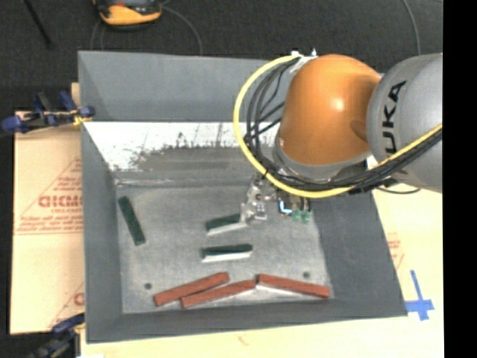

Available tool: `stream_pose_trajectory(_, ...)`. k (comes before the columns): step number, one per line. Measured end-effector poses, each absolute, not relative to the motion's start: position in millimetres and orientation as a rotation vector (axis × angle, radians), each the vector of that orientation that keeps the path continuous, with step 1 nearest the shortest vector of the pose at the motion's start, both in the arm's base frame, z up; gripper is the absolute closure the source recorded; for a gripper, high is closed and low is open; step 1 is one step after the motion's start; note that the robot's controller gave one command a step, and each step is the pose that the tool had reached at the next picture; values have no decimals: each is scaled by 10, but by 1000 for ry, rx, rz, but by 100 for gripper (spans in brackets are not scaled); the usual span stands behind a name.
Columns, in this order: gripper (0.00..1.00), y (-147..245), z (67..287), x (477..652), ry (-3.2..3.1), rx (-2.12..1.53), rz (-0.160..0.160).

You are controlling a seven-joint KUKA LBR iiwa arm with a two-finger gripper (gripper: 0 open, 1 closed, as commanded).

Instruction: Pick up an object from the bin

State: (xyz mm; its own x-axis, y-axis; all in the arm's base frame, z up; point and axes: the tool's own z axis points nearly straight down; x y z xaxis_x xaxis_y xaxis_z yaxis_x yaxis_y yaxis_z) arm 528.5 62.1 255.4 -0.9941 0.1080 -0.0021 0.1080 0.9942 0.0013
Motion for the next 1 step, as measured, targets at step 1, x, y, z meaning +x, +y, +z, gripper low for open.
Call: stream_pose_trajectory(1, 100, 440, 2437, 5210, 3123, -247, -2)
